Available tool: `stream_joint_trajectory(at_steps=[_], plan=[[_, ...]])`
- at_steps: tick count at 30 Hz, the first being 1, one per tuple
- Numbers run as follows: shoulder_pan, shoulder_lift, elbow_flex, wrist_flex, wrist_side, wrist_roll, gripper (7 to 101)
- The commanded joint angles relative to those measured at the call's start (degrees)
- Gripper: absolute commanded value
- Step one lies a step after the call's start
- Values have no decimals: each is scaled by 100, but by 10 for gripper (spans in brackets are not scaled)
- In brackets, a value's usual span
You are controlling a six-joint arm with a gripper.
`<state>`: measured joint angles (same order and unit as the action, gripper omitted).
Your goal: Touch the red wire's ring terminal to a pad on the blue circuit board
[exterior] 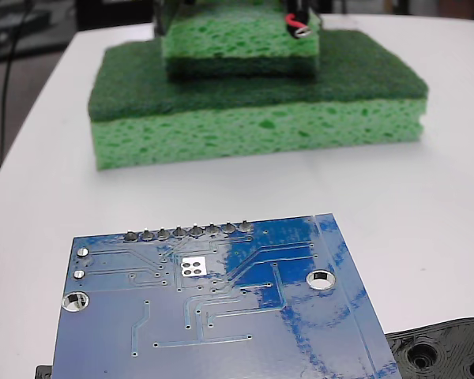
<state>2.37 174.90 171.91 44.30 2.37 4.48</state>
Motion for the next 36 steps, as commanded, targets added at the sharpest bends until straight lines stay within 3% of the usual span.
stream_joint_trajectory(at_steps=[1,15,22,31,36], plan=[[9,9,-26,-26,-35,9,1003],[26,9,-26,-26,-35,18,1003],[369,9,-97,-9,-387,-26,1003],[378,-475,-967,290,-299,-123,1003],[527,-1371,-1608,9,-413,-264,1003]])
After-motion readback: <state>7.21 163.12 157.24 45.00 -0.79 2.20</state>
